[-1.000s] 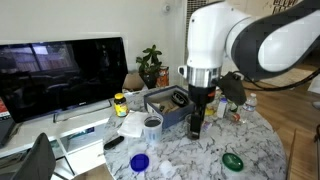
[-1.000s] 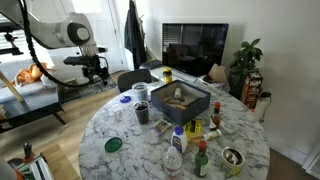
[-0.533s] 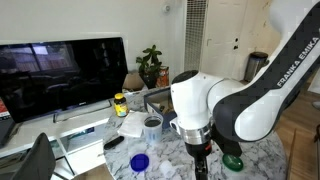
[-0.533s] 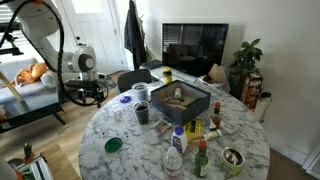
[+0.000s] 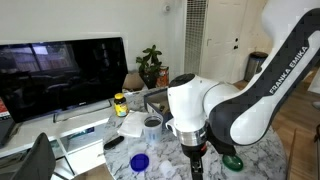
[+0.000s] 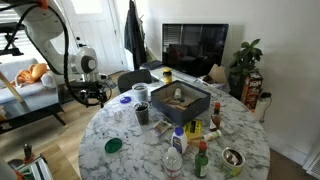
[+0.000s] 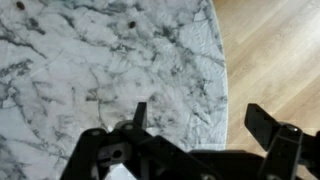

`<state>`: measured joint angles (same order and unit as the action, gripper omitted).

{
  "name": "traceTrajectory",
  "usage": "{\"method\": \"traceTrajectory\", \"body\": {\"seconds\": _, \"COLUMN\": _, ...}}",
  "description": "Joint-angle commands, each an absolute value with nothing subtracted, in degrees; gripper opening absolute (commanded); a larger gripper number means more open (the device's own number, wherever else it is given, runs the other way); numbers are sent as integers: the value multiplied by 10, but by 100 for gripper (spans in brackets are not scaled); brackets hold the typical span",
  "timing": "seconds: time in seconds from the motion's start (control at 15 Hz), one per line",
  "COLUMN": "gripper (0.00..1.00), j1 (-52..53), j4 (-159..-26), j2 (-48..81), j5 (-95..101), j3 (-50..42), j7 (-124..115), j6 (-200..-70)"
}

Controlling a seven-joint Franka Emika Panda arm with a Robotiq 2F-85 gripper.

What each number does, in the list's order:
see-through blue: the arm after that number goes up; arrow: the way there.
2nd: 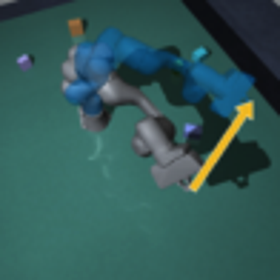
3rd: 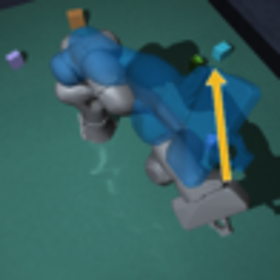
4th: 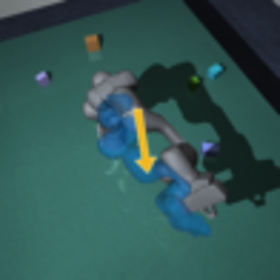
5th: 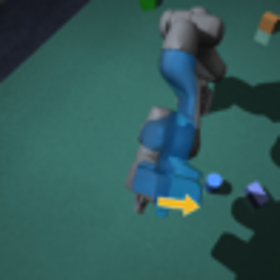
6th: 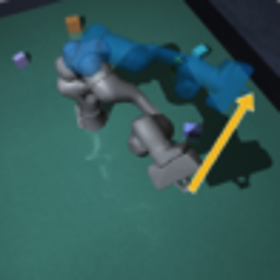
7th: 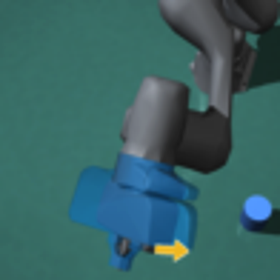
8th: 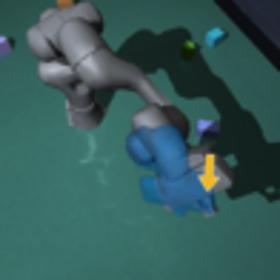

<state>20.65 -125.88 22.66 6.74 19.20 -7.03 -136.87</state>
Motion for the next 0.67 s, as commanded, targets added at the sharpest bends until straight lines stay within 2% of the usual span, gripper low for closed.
{"method": "traceTrajectory", "body": {"seconds": 0.0, "gripper": 100, "j1": 251, "j4": -1248, "j2": 271, "j5": 173, "j3": 145, "j7": -65, "j6": -1424}}
{"method": "traceTrajectory", "body": {"seconds": 0.6, "gripper": 100, "j1": 329, "j4": -1229, "j2": 321, "j5": 339, "j3": 49, "j7": -96, "j6": -1559}}
